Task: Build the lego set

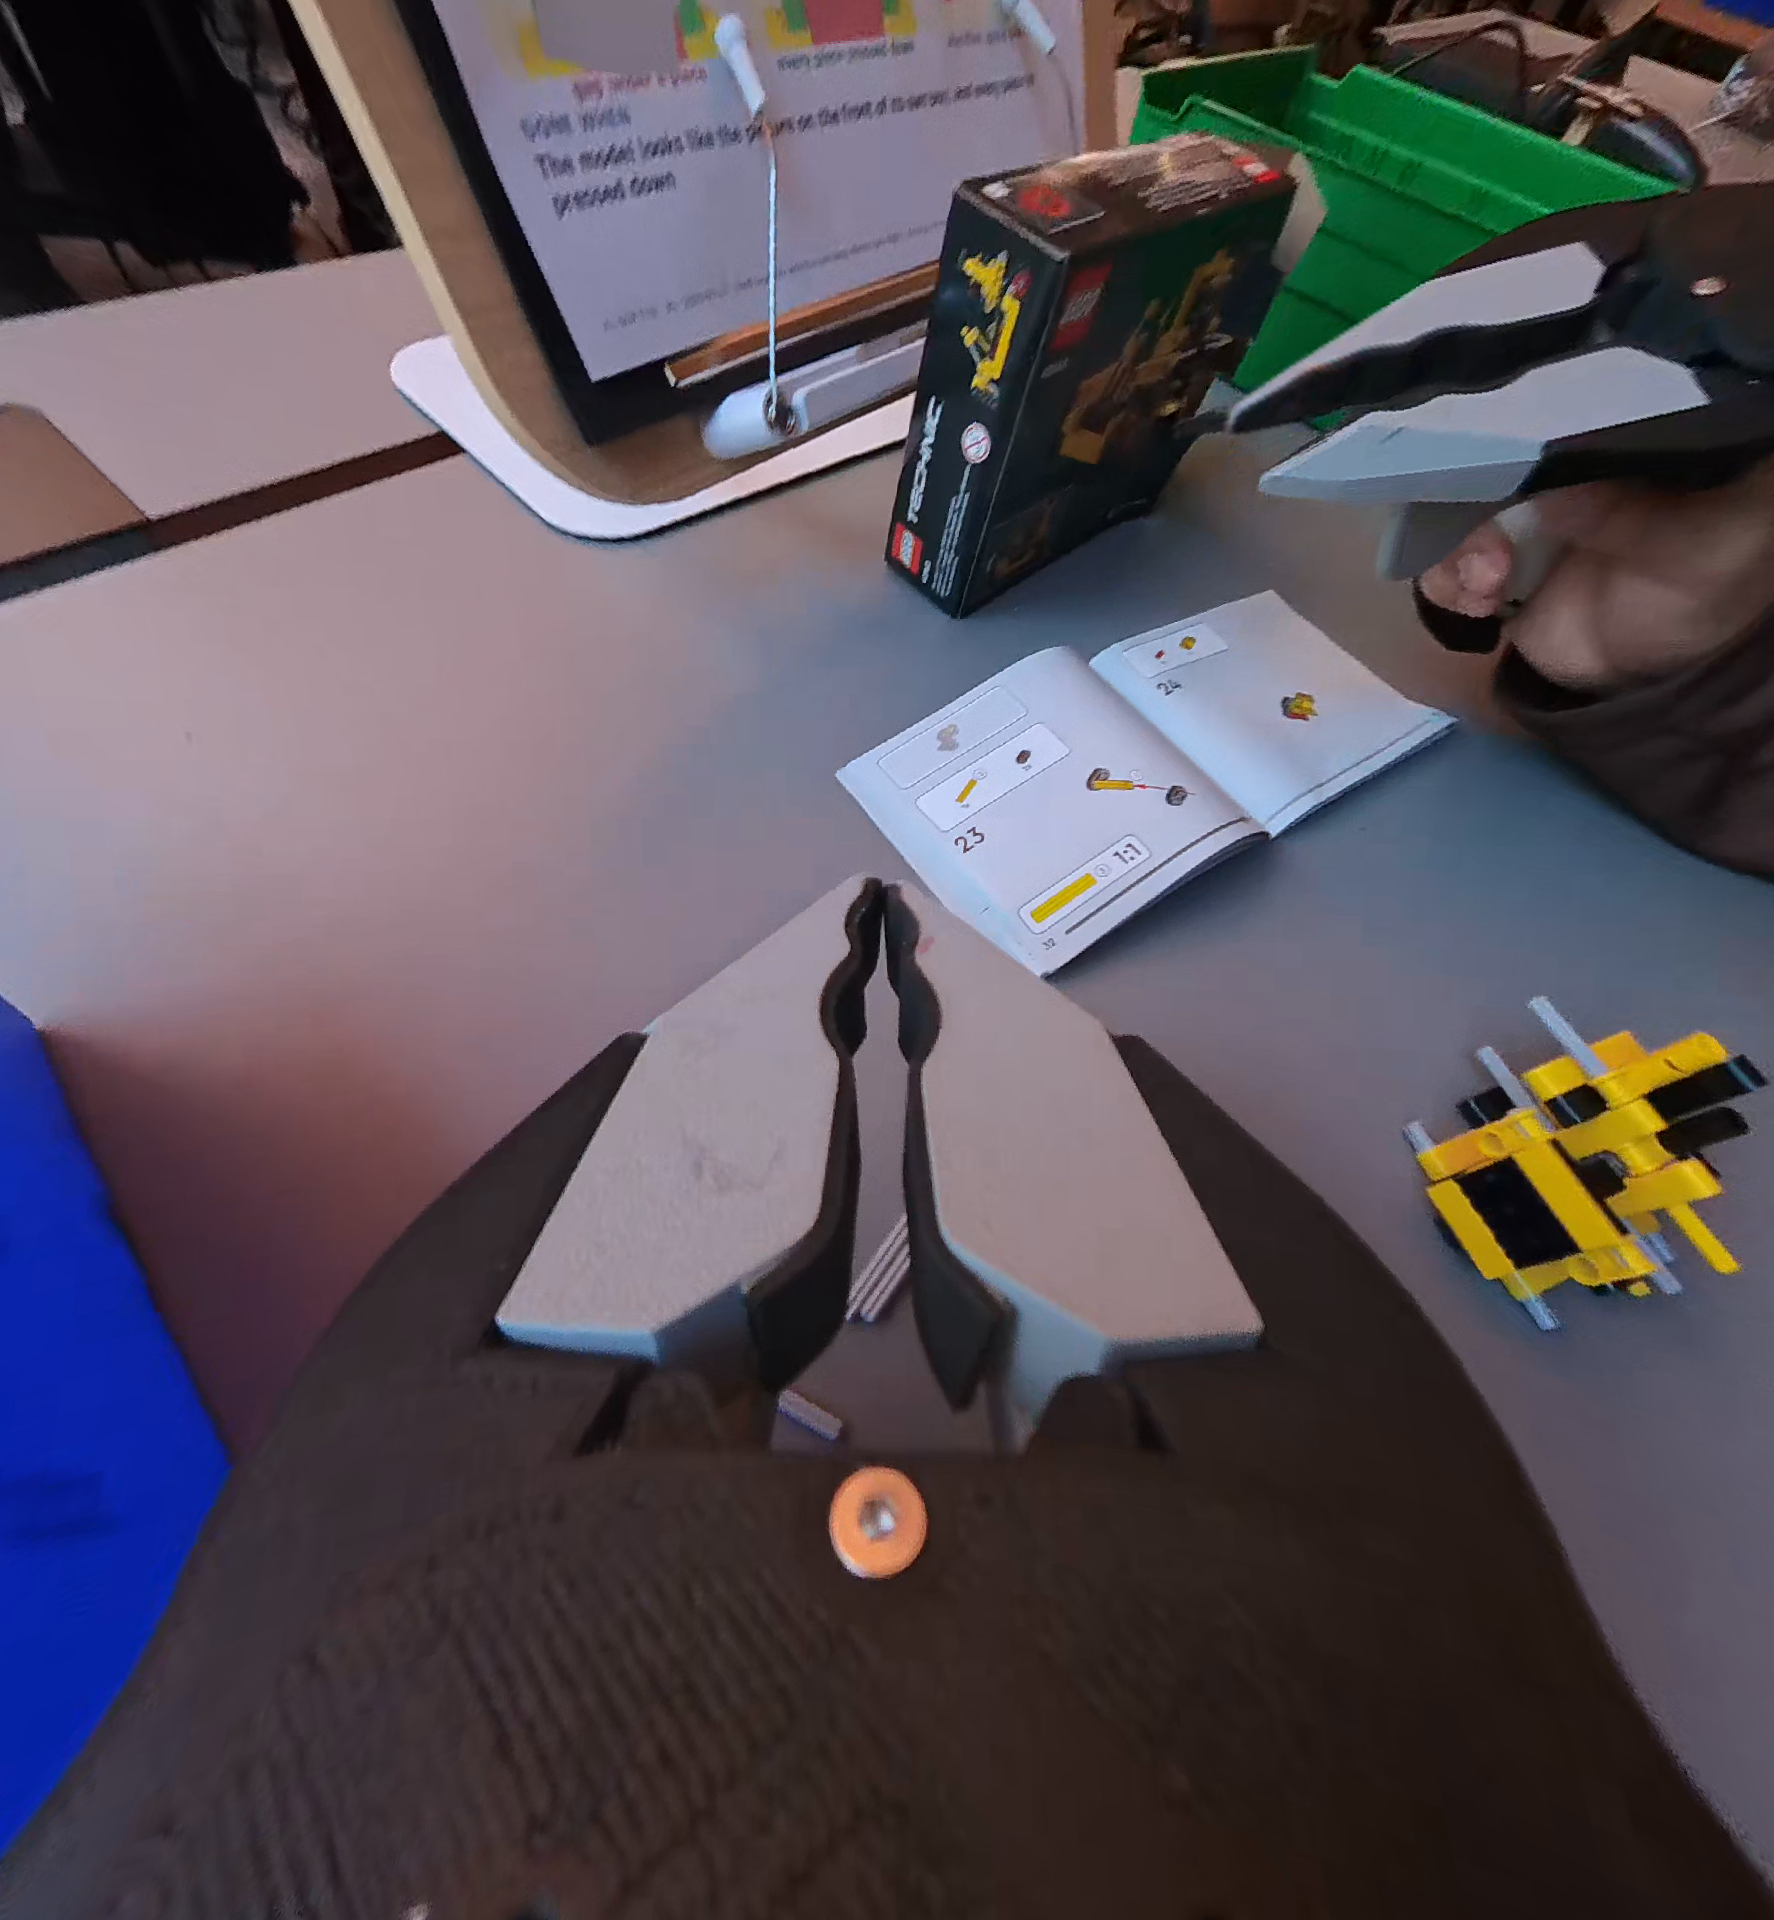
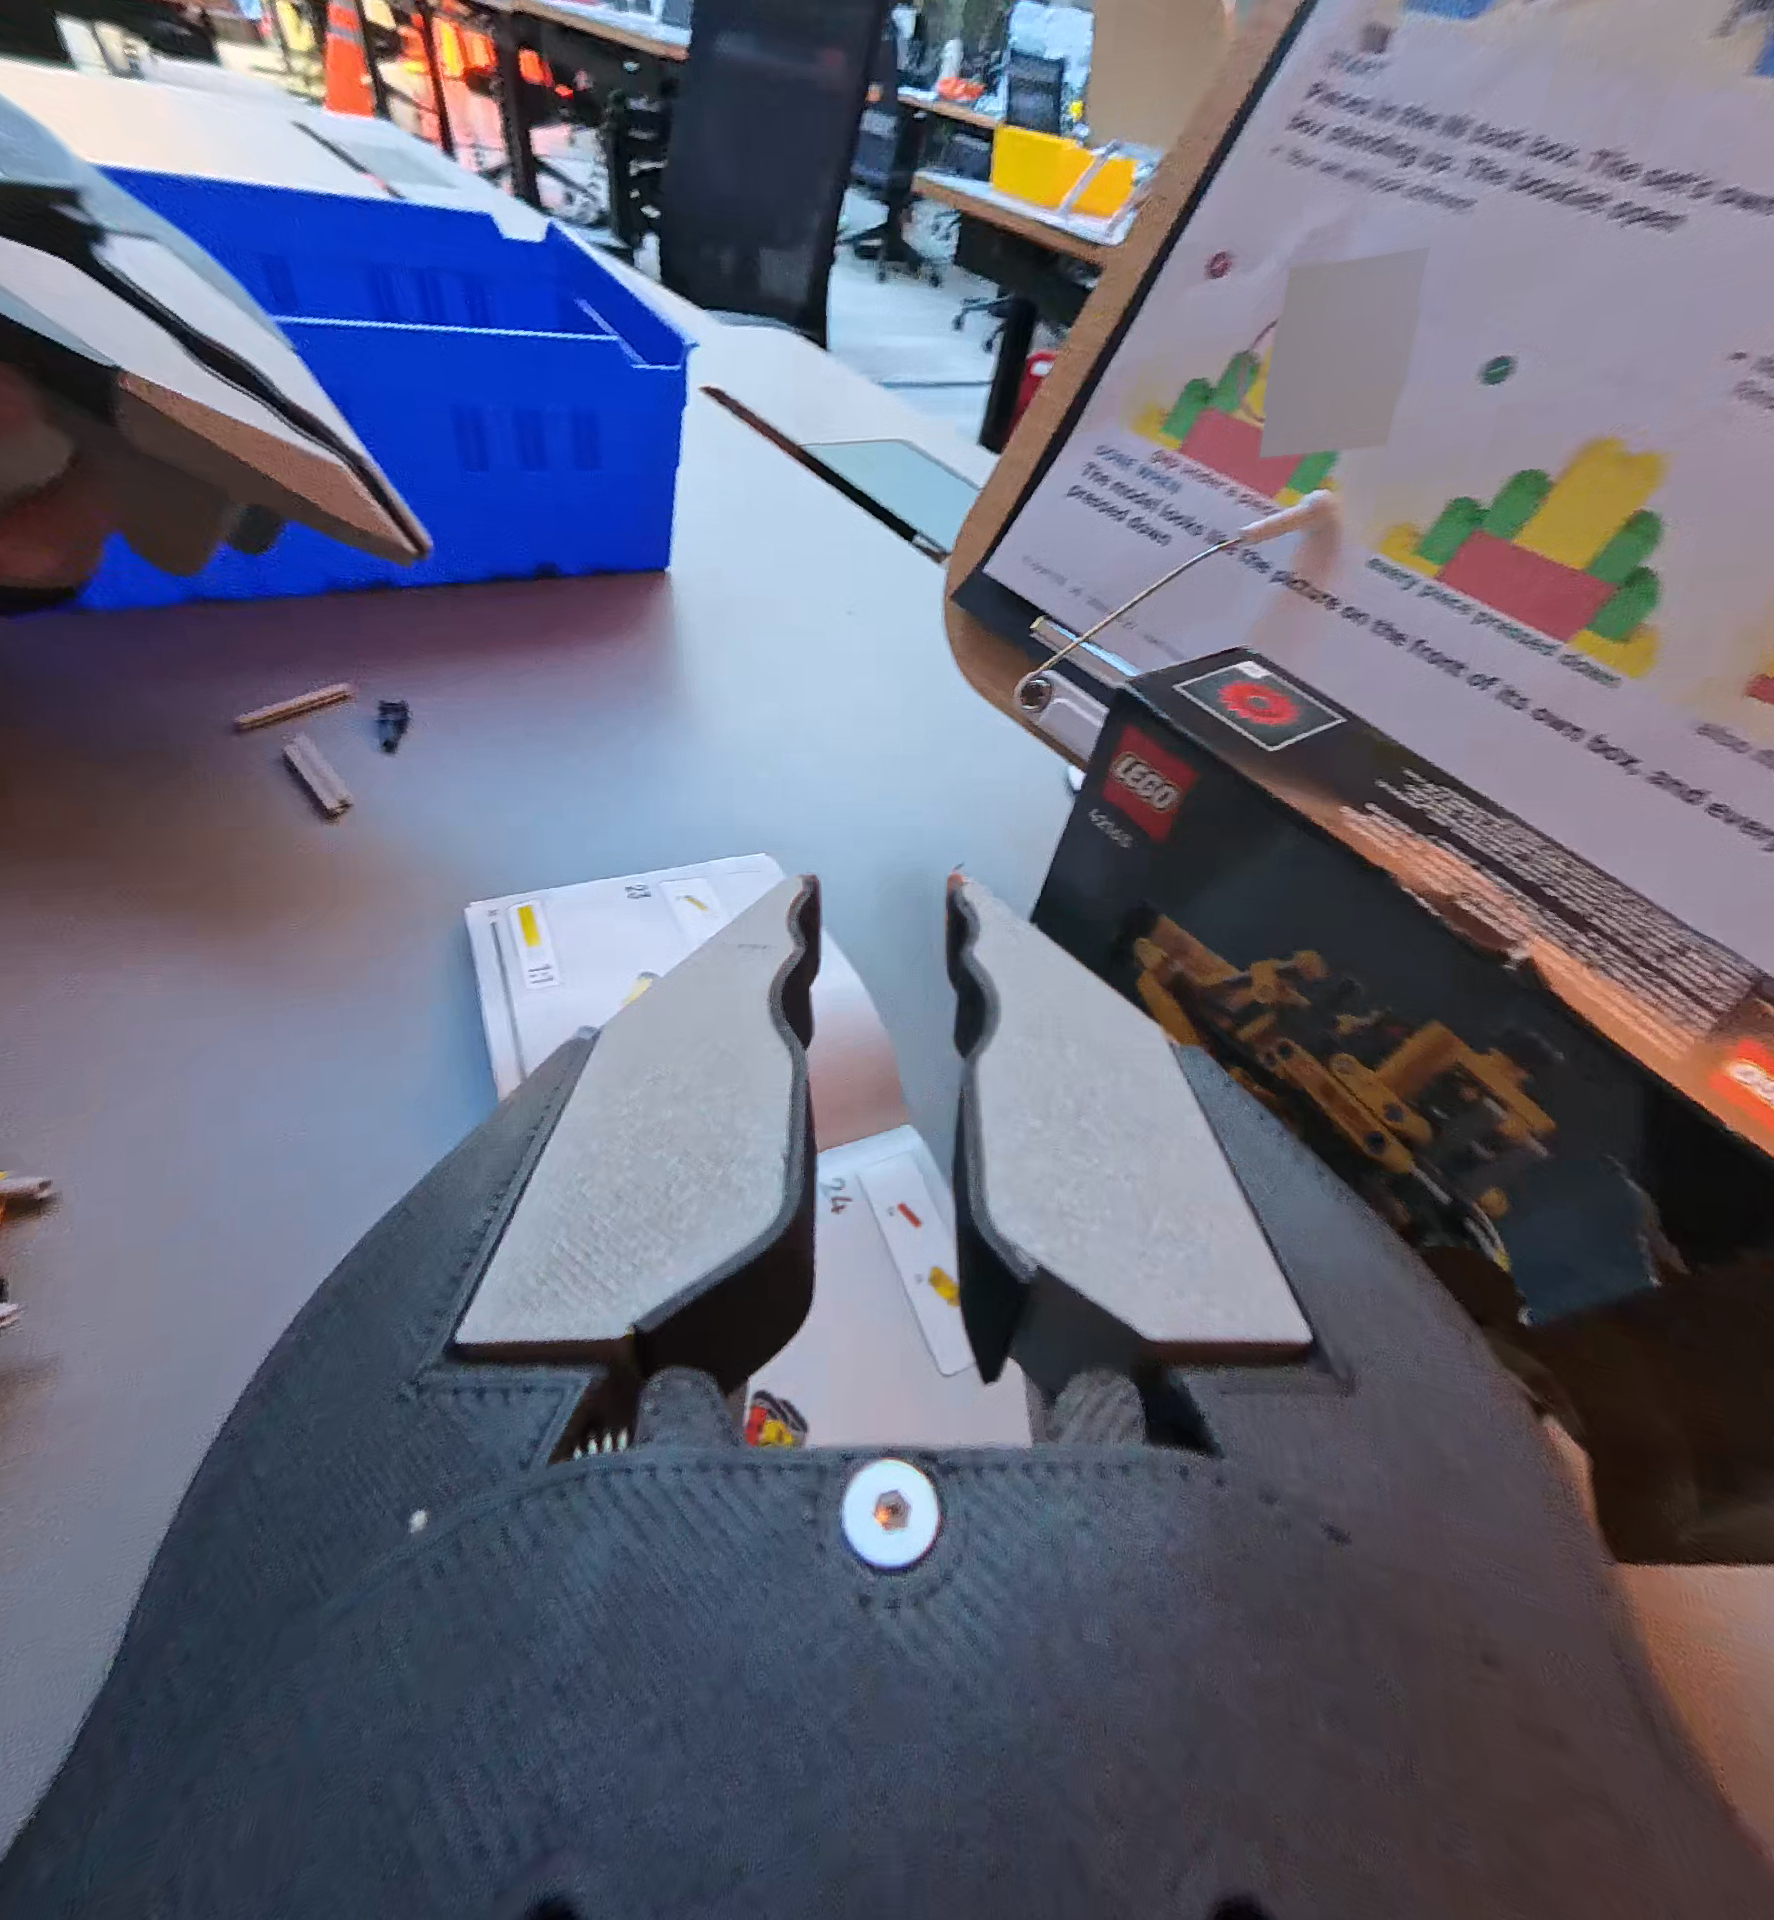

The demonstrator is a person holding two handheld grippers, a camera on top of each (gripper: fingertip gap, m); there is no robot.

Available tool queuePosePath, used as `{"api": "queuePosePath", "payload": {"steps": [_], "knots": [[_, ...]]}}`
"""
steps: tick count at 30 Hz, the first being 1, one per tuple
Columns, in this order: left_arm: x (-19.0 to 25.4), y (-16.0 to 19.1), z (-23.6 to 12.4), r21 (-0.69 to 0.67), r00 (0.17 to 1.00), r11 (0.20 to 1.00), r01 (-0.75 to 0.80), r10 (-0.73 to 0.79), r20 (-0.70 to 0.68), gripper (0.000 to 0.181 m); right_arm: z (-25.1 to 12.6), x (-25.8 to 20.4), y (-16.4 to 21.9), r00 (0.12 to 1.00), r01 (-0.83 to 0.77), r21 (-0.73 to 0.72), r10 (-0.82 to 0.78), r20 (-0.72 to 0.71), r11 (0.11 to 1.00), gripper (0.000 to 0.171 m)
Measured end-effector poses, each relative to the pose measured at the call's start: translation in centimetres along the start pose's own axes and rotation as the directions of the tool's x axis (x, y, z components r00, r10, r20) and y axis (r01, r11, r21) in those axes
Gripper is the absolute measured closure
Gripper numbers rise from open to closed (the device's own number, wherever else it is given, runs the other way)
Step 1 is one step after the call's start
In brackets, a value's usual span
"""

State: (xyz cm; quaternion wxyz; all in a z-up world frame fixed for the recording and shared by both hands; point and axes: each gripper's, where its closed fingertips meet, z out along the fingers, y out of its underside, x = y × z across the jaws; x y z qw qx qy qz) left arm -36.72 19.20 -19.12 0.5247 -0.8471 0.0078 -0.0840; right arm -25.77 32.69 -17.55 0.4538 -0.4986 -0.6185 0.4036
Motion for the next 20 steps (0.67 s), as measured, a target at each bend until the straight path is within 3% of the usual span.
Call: {"api": "queuePosePath", "payload": {"steps": [7,13,16,18,20], "knots": [[-2.2,-2.1,-1.5,0.117,0.988,0.991,-0.060,0.042,0.146,0.181,0.2,2.1,0.7,0.986,0.060,-0.040,-0.066,-0.156,0.997,0.125],[0.1,-1.2,-0.6,0.104,0.999,0.994,-0.033,0.031,0.017,0.170,-0.4,1.7,0.4,0.978,0.130,-0.048,-0.137,-0.160,0.990,0.120],[2.3,-0.3,0.3,0.086,0.993,0.996,-0.019,0.029,-0.116,0.166,-0.3,1.7,1.0,0.966,0.167,-0.095,-0.182,-0.186,0.981,0.124],[3.1,0.7,0.9,0.041,0.989,0.998,-0.038,0.044,-0.140,0.167,-0.5,1.5,0.9,0.956,0.204,-0.093,-0.218,-0.195,0.975,0.140],[3.9,1.3,1.3,0.018,0.984,0.996,-0.082,0.084,-0.160,0.168,-0.8,1.3,0.5,0.949,0.226,-0.068,-0.235,-0.208,0.972,0.146]]}}
